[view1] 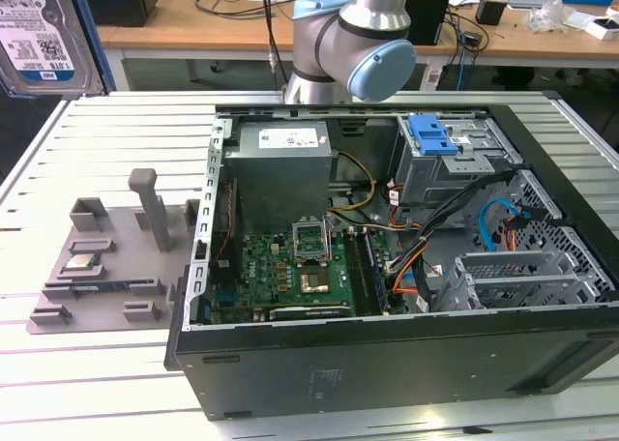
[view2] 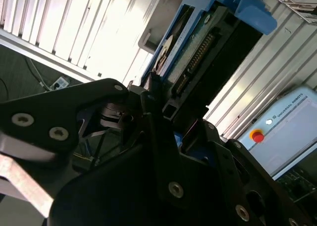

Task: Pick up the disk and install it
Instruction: 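Pick up the disk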

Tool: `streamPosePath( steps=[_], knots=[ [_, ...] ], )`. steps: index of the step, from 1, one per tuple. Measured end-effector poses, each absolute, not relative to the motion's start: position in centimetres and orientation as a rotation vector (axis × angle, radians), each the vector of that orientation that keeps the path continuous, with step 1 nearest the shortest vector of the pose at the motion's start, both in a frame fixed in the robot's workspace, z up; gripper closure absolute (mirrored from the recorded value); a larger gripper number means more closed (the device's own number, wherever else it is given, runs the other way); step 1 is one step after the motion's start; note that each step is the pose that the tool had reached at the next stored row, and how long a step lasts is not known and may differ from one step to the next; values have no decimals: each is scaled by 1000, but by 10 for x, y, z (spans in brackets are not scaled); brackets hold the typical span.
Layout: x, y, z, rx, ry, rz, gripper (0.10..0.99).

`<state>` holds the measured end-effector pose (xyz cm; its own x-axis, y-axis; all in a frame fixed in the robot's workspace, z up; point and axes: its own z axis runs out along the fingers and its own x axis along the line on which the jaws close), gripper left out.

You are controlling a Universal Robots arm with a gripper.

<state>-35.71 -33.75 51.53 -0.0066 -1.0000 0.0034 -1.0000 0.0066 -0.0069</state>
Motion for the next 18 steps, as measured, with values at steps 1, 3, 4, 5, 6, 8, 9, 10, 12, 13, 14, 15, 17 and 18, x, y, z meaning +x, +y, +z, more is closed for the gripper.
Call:
streamPosePath(
  steps=[1,3,4,5,6,8,9,10,12,13,14,15,17,18],
  knots=[
    [-357,-337,518,-2212,2227,-11,725],
    [-357,-337,523,-2212,2227,-11,725],
    [-357,-337,525,-2212,2227,-12,725],
    [-357,-337,530,-2212,2227,-11,725],
    [-357,-337,533,-2212,2227,-11,725],
    [-357,-337,539,-2212,2227,-12,725],
    [-357,-337,542,-2212,2227,-11,725],
    [-357,-337,545,-2212,2227,-11,725],
    [-357,-337,550,-2212,2227,-11,725],
    [-357,-337,552,-2212,2227,-11,725],
    [-357,-337,555,-2212,2227,-11,725],
    [-357,-337,557,-2212,2227,-11,725],
    [-357,-337,565,-2212,2227,-12,725],
    [-357,-337,568,-2212,2227,-11,725]
  ],
)
